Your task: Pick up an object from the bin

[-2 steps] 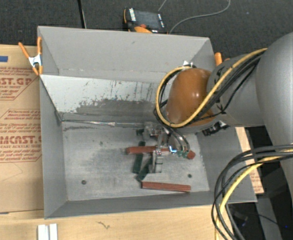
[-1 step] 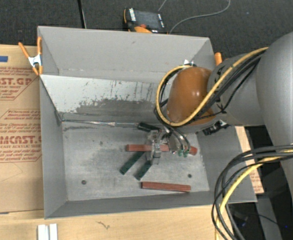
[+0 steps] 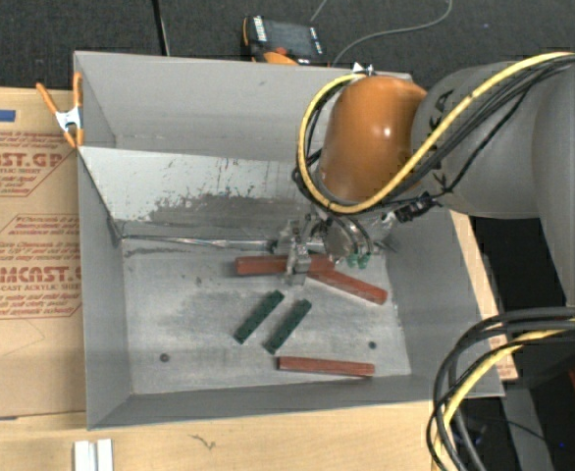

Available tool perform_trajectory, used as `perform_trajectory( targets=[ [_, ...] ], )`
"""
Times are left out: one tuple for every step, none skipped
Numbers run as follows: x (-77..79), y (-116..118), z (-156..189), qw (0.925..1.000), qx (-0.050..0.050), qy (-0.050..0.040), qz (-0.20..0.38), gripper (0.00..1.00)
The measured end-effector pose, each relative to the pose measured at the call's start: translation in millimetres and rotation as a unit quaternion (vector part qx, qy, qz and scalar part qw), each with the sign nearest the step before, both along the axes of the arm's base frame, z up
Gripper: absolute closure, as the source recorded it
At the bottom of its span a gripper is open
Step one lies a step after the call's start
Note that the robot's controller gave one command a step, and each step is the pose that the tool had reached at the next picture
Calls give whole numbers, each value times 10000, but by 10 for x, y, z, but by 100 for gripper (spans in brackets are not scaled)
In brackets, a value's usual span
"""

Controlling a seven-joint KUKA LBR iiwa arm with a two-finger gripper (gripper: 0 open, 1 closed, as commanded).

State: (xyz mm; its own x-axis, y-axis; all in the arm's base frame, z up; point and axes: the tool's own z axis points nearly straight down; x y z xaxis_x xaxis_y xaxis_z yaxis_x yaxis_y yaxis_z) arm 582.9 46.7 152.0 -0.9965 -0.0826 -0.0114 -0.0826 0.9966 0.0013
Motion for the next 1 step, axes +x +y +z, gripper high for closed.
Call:
perform_trajectory(
  targets=[
    [136,-71,690,10000,-9,0,-35,100]
  ],
)
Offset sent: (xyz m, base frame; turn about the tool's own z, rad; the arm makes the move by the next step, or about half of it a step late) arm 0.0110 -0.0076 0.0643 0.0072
